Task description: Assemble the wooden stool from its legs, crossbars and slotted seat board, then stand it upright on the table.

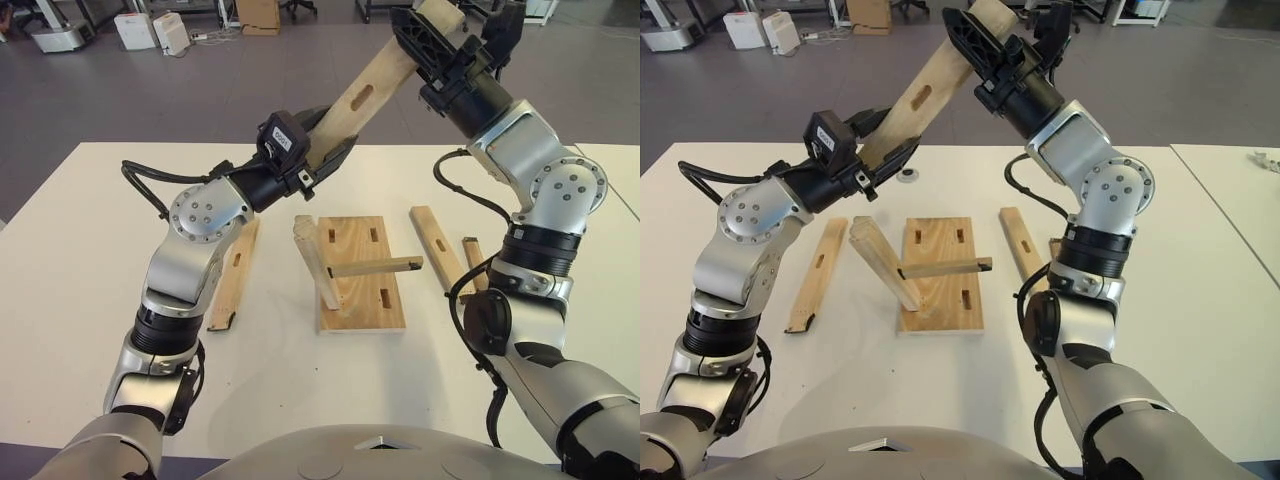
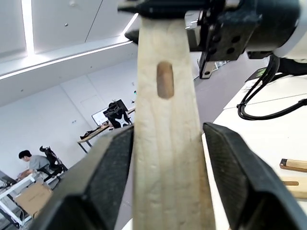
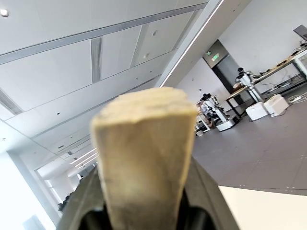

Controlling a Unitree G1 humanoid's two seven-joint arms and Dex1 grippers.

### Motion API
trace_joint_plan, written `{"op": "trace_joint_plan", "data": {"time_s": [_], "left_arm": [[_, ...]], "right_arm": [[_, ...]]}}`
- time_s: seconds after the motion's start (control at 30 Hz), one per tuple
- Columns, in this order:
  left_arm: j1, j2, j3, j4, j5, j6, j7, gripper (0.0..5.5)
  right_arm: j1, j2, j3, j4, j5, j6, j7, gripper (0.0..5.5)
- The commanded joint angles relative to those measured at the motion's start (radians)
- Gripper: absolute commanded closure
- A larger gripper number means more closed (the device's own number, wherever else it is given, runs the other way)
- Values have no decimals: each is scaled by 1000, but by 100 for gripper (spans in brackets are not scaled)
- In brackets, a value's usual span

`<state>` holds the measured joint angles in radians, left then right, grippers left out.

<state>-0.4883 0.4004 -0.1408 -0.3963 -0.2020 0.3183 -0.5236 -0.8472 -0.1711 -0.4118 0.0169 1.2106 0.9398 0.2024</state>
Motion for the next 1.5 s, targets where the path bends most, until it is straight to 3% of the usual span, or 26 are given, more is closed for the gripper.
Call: {"op": "trace_joint_plan", "data": {"time_s": [0.03,0.2,0.4,0.73,0.9,1.07,1.37,1.5], "left_arm": [[76,36,78,-48,-6,39,23,227],[180,-11,264,-161,-126,137,121,157],[253,-35,248,-278,-181,205,166,157],[280,-26,205,-294,-168,214,186,157],[289,-23,214,-300,-173,212,192,157],[284,-45,182,-314,-181,213,200,157],[255,-81,126,-358,-208,239,207,157],[253,-98,87,-383,-214,250,216,157]], "right_arm": [[251,-78,-79,-152,-31,-16,-68,449],[667,-52,-114,-414,56,20,-165,449],[906,-81,-158,-539,205,-27,-313,449],[942,-145,-90,-523,123,-124,-395,449],[927,-237,-88,-551,155,-120,-435,449],[817,-330,36,-655,-2,-144,-399,449],[1010,-321,201,-733,-249,-200,-288,449],[1007,-348,248,-721,-344,-221,-254,449]]}}
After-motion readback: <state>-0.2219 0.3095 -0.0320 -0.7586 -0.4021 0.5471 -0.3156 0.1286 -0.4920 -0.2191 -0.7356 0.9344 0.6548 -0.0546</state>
